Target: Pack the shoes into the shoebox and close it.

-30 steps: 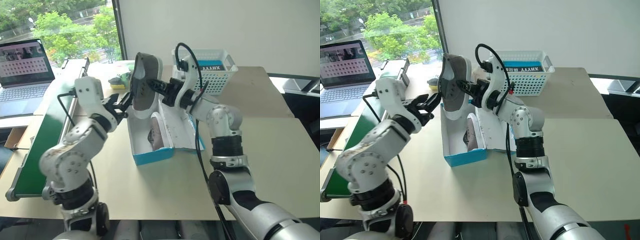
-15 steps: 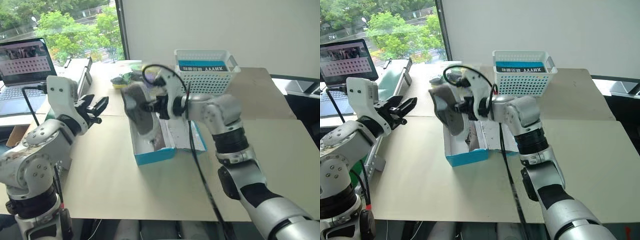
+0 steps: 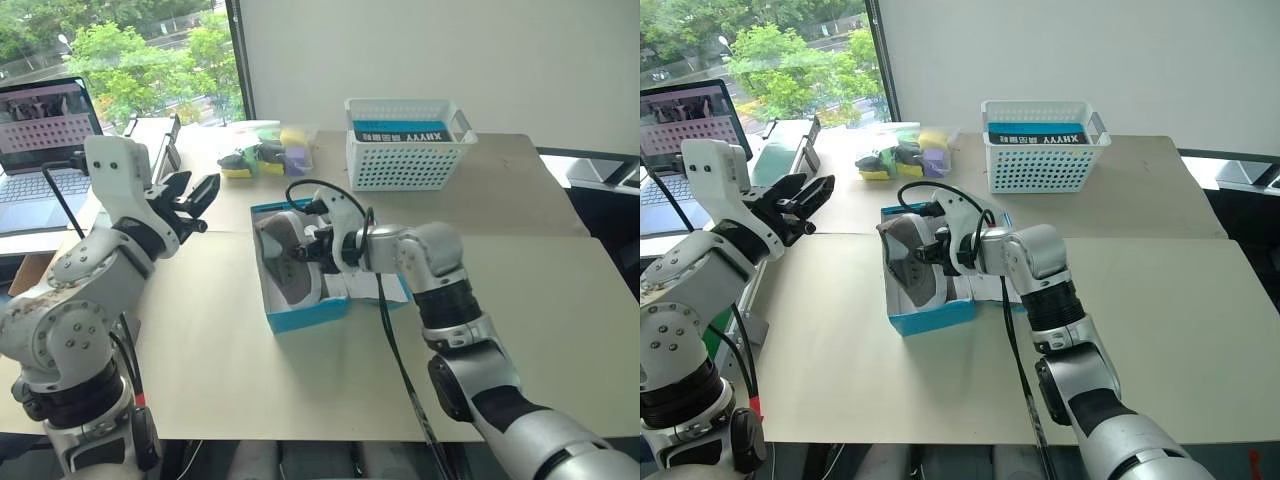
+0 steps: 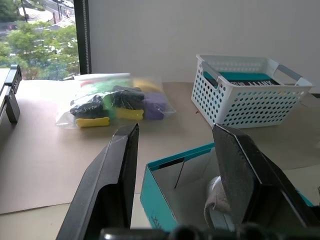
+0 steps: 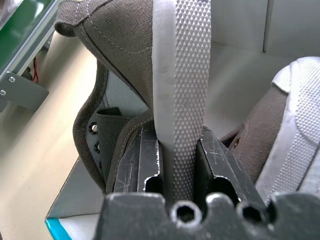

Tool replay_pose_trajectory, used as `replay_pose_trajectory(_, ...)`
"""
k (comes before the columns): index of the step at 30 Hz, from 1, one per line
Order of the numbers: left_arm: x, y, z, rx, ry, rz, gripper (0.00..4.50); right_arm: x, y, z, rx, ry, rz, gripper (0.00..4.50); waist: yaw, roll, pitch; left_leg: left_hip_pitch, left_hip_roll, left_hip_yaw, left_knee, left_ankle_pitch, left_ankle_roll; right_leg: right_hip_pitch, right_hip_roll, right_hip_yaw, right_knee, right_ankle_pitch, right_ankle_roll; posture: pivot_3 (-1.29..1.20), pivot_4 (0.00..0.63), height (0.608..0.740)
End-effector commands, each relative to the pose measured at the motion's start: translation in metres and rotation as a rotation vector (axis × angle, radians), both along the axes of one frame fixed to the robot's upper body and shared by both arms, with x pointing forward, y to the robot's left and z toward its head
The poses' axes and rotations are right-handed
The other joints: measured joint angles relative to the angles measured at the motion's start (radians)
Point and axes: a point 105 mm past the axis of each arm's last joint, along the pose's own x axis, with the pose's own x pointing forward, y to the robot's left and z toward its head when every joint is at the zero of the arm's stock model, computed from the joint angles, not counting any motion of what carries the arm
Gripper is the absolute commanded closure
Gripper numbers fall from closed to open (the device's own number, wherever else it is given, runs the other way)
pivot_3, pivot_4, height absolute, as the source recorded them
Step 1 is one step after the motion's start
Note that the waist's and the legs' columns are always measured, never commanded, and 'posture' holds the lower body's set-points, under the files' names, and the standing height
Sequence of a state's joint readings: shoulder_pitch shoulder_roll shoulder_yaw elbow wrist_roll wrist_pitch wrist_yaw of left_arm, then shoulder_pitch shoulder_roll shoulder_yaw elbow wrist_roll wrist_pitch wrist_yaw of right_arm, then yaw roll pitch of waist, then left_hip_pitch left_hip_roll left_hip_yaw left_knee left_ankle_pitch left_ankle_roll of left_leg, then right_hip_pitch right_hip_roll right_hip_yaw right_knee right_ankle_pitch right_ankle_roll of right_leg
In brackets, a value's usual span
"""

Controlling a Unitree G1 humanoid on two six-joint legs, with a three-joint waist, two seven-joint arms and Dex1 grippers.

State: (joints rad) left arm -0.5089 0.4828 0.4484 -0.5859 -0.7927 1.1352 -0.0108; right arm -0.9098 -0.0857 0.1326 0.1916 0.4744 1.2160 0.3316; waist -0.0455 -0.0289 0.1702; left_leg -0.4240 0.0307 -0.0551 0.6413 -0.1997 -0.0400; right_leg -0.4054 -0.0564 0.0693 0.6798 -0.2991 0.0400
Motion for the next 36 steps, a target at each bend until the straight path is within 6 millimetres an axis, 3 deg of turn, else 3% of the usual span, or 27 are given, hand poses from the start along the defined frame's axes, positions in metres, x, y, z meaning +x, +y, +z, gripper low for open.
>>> replay_pose_trajectory(1, -0.002, -0.002, 0.013, -0.005, -0.056, -0.002, 2.02, 0.001, 0.003, -0.004, -0.008, -0.007, -0.002, 4.14, 0.001, 0.0, 0.0, 0.0, 0.0, 0.0, 0.0, 0.0, 0.0, 0.0, 0.0, 0.0, 0.0, 0.0, 0.0, 0.0, 0.15, 0.74)
replay_pose_trajectory(3, -0.002, -0.003, 0.013, -0.004, -0.057, -0.004, 2.02, 0.002, 0.004, -0.013, -0.024, 0.002, 0.0, 4.14, 0.001, 0.0, 0.0, 0.0, 0.0, 0.0, 0.0, 0.0, 0.0, 0.0, 0.0, 0.0, 0.0, 0.0, 0.0, 0.0, 0.15, 0.74)
replay_pose_trajectory(5, -0.002, -0.005, 0.013, 0.0, -0.057, -0.007, 2.02, 0.005, 0.001, -0.036, -0.071, 0.022, -0.011, 4.14, 0.001, 0.0, 0.0, 0.0, 0.0, 0.0, 0.0, 0.0, 0.0, 0.0, 0.0, 0.0, 0.0, 0.0, 0.0, 0.0, 0.15, 0.74)
replay_pose_trajectory(6, -0.002, -0.005, 0.013, 0.003, -0.057, -0.008, 1.92, 0.007, -0.001, -0.047, -0.1, 0.028, -0.023, 3.17, 0.0, 0.0, 0.0, 0.001, 0.0, 0.0, 0.0, 0.0, 0.0, 0.001, 0.0, 0.0, 0.0, 0.0, 0.0, 0.0, 0.15, 0.74)
replay_pose_trajectory(10, -0.002, -0.006, 0.012, 0.026, -0.055, -0.008, 1.92, 0.009, 0.0, -0.06, -0.143, 0.017, -0.014, 2.1, -0.01, -0.003, -0.002, 0.008, 0.0, 0.001, 0.0, 0.0, 0.0, 0.007, 0.0, 0.0, 0.0, 0.0, 0.0, 0.0, 0.15, 0.74)
replay_pose_trajectory(13, -0.002, -0.007, 0.011, 0.034, -0.051, -0.015, 1.92, 0.01, 0.006, -0.052, -0.142, -0.018, 0.003, 1.06, -0.015, -0.003, -0.002, 0.024, 0.001, 0.001, -0.001, 0.0, 0.0, 0.022, 0.001, 0.0, -0.002, 0.0, 0.0, 0.0, 0.15, 0.74)
replay_pose_trajectory(16, 0.0, -0.008, 0.012, 0.032, -0.052, -0.021, 1.92, 0.014, 0.004, -0.038, -0.174, -0.1, 0.005, 0.06, -0.018, -0.003, -0.002, 0.026, 0.002, 0.0, -0.001, 0.0, 0.0, 0.024, 0.003, 0.0, -0.002, 0.0, -0.001, 0.0, 0.15, 0.74)
replay_pose_trajectory(21, -0.001, -0.013, 0.009, 0.067, -0.038, -0.054, 1.92, 0.016, -0.001, -0.005, -0.148, -0.167, 0.001, 0.06, -0.008, -0.003, -0.002, 0.019, 0.002, -0.001, -0.001, 0.001, -0.001, 0.018, 0.003, 0.0, -0.002, 0.001, -0.002, 0.0, 0.15, 0.74)
replay_pose_trajectory(23, -0.002, -0.017, 0.005, 0.091, -0.018, -0.088, 1.92, 0.012, -0.003, 0.019, -0.1, -0.189, 0.014, 0.06, -0.003, -0.003, -0.002, 0.018, 0.002, -0.001, -0.001, 0.001, -0.001, 0.017, 0.003, 0.0, -0.002, 0.001, -0.002, 0.0, 0.15, 0.74)
replay_pose_trajectory(26, -0.008, -0.023, -0.012, 0.197, 0.05, -0.169, 1.92, -0.018, -0.008, 0.059, 0.006, -0.22, 0.188, 0.06, 0.002, -0.003, -0.001, 0.01, 0.002, -0.001, -0.001, 0.001, -0.001, 0.01, 0.002, 0.0, -0.002, 0.001, -0.002, 0.0, 0.15, 0.74)
replay_pose_trajectory(28, -0.013, -0.023, -0.026, 0.282, 0.096, -0.217, 1.92, -0.031, -0.017, 0.074, 0.036, -0.24, 0.25, 0.06, 0.002, -0.003, -0.001, 0.002, 0.002, -0.001, -0.002, 0.001, -0.001, 0.002, 0.002, 0.0, -0.001, 0.001, -0.002, 0.0, 0.15, 0.74)
replay_pose_trajectory(33, -0.018, -0.018, -0.052, 0.435, 0.173, -0.299, 1.92, -0.04, -0.051, 0.091, -0.002, -0.321, 0.284, 0.06, 0.001, -0.002, -0.001, 0.002, 0.002, 0.0, -0.009, 0.0, -0.001, 0.0, 0.001, 0.0, -0.008, 0.001, -0.002, 0.0, 0.15, 0.74)
replay_pose_trajectory(36, -0.017, -0.024, -0.052, 0.444, 0.162, -0.36, 1.92, -0.04, -0.069, 0.093, -0.027, -0.335, 0.26, 0.74, 0.003, -0.002, 0.0, 0.001, 0.002, 0.001, -0.009, 0.0, -0.001, 0.0, 0.001, 0.0, -0.01, 0.0, -0.002, 0.0, 0.15, 0.74)
